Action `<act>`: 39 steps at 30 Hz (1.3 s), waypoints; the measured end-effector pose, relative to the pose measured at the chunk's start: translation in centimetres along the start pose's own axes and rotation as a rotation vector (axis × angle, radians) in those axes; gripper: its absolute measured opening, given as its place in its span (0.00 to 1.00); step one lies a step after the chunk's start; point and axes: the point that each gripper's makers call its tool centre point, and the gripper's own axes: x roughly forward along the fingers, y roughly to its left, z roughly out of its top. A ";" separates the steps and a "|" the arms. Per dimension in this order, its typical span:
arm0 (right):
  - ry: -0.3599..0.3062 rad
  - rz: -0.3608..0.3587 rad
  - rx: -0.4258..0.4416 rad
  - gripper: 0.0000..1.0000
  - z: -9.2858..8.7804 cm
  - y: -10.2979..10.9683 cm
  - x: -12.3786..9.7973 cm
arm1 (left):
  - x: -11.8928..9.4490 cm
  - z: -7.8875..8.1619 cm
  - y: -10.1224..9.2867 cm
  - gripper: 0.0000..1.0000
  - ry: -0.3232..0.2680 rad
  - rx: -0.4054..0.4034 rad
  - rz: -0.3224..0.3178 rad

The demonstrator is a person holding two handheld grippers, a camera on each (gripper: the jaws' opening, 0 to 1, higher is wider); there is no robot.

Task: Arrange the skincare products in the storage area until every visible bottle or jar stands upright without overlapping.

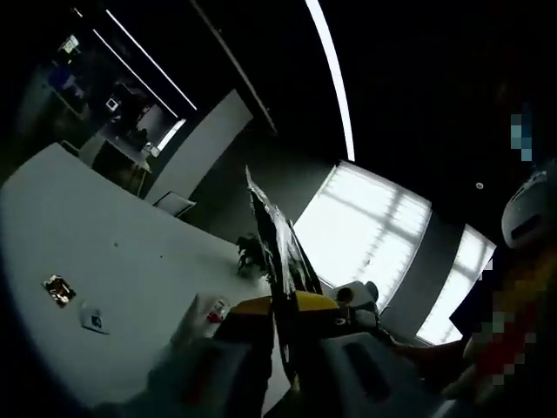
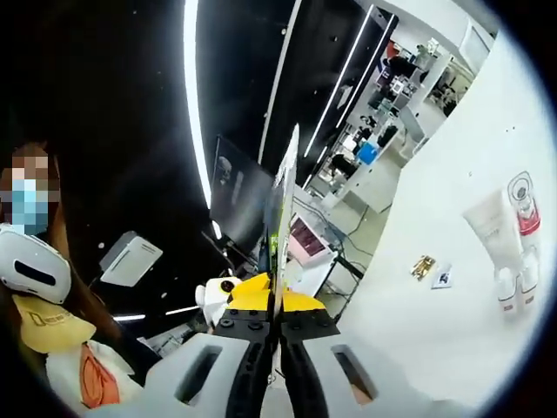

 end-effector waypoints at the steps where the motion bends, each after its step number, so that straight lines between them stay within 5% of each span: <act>1: -0.017 0.023 0.031 0.01 0.3 0.4 0.0 | 0.0 -0.5 0.1 0.06 0.021 -0.006 0.002; 7: -0.005 -0.049 0.002 0.01 -0.4 -1.2 -0.4 | -0.2 -0.1 -1.2 0.00 0.007 -0.104 -0.056; 10: -0.007 -0.054 0.038 0.01 -0.6 -1.4 -0.4 | -0.2 -0.2 -0.8 0.00 0.018 -0.063 -0.028; 14: -0.001 -0.069 0.028 0.01 -0.9 -1.7 -0.3 | -0.3 -0.7 0.2 0.00 0.018 -0.108 -0.013; 17: -0.014 -0.035 -0.106 0.04 -0.7 -1.4 -0.3 | -0.4 -0.9 0.5 0.00 -0.005 -0.169 -0.016; 23: -0.008 -0.028 -0.228 0.37 -0.5 -0.5 -0.6 | -0.3 -1.4 1.6 0.00 -0.040 -0.260 -0.006; 29: 0.013 -0.031 -0.290 0.56 -0.6 -0.4 -1.0 | -0.1 -1.9 2.2 0.00 -0.040 -0.295 -0.002; 35: 0.097 -0.125 -0.437 0.73 -1.4 -2.0 -2.1 | 0.0 -2.8 3.4 0.00 -0.034 -0.319 0.027; 39: 0.067 -0.173 -0.487 0.87 -1.1 -2.9 -2.9 | 0.0 -3.6 4.4 0.00 -0.026 -0.343 0.048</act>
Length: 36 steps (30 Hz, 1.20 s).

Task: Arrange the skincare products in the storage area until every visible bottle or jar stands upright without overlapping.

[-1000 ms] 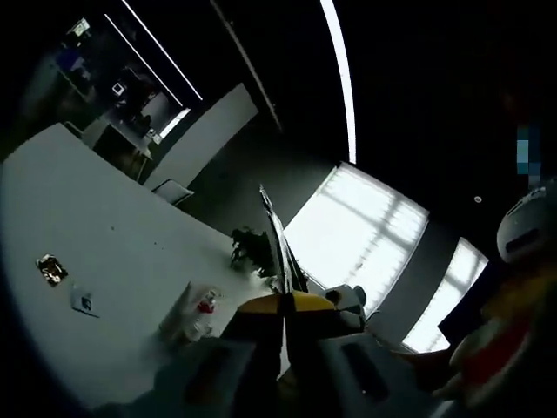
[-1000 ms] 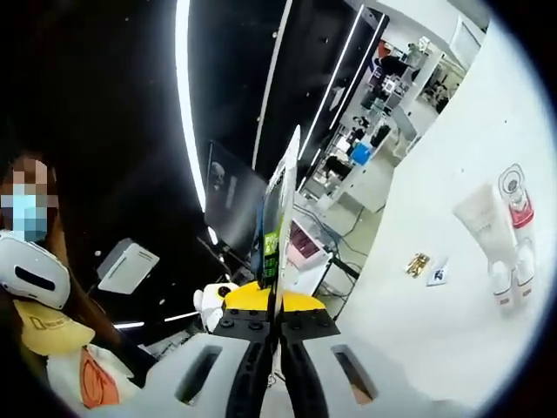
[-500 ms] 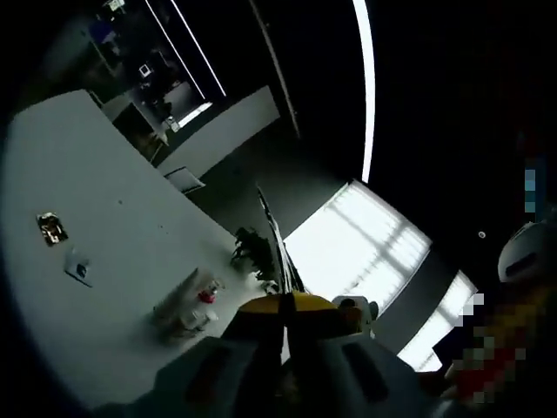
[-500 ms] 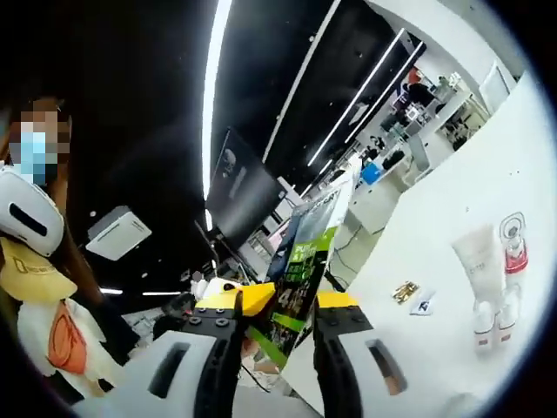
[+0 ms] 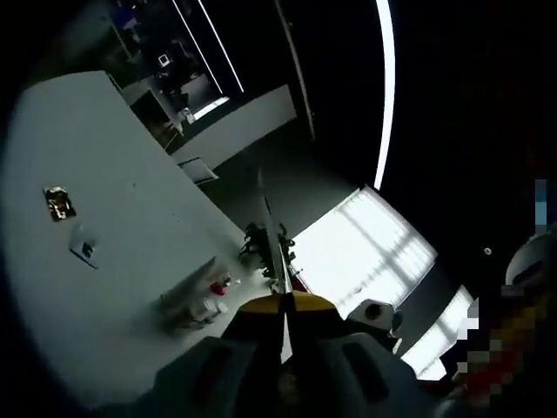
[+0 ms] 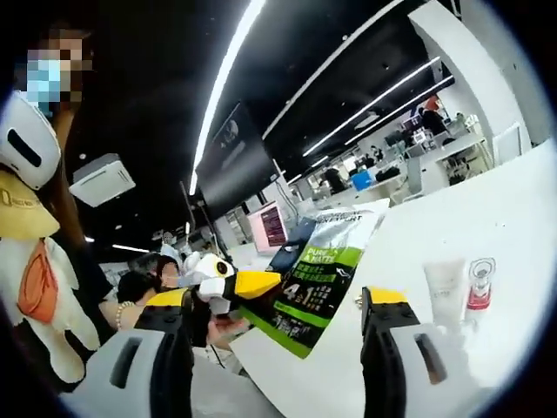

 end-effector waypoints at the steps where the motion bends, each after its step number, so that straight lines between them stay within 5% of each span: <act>1: -0.007 -0.011 -0.009 0.90 0.0 -0.2 -0.1 | 0.0 -0.2 0.3 0.00 0.001 -0.008 0.006; 4: 0.006 -0.052 -0.020 0.99 -0.5 -1.3 -0.7 | 0.0 -0.6 1.0 0.00 0.006 -0.021 0.020; 13: 0.093 -0.144 -0.041 1.00 -3.2 -4.5 -2.5 | 0.3 -1.5 2.9 0.00 0.027 -0.043 0.054; 33: 0.203 -0.313 -0.047 1.00 -9.5 -6.3 -4.9 | 0.5 -4.4 9.7 0.00 0.091 -0.064 0.211; 36: 0.209 -0.327 -0.075 1.00 -9.3 -6.8 -5.1 | 0.6 -4.8 11.1 0.00 0.096 -0.067 0.238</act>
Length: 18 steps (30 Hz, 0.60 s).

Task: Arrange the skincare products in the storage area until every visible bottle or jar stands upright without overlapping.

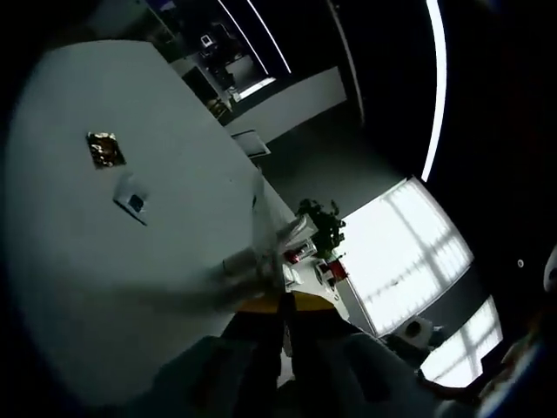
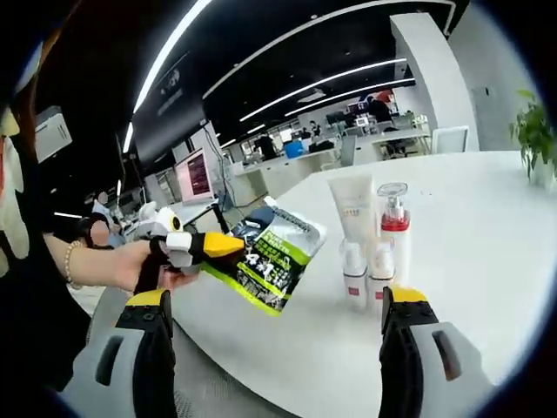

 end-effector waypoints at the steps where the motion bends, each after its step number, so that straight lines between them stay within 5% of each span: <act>1: -0.005 0.000 0.004 1.00 0.0 -0.1 0.0 | 0.1 -0.2 0.3 0.00 0.003 -0.005 0.003; 18: 0.016 -0.032 0.014 1.00 -0.9 -1.1 -0.1 | 3.0 -2.7 5.3 0.00 0.041 -0.048 0.088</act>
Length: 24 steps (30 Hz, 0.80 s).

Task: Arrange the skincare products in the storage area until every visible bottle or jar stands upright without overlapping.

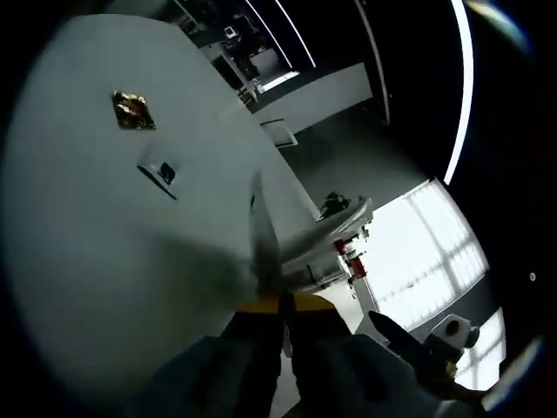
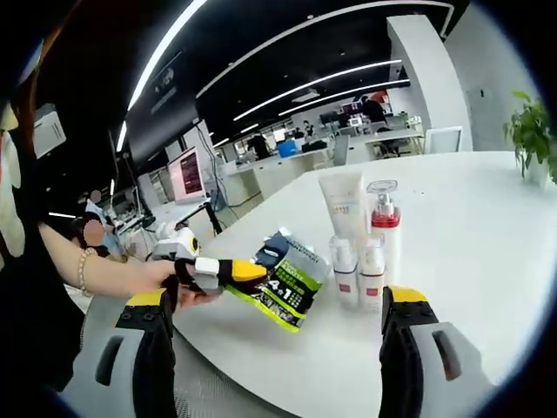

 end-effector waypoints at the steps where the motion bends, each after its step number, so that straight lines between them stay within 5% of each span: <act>1: 0.000 0.000 0.001 1.00 0.0 0.0 0.0 | 0.2 -0.1 0.3 0.00 0.005 -0.001 0.005; 13: 0.001 -0.004 0.009 1.00 -0.1 -0.3 0.0 | 0.9 -0.8 2.8 0.00 0.032 0.056 0.110; 24: 0.002 -0.001 0.014 1.00 -0.1 -0.1 0.0 | 0.5 -1.1 4.2 0.12 0.103 0.264 0.231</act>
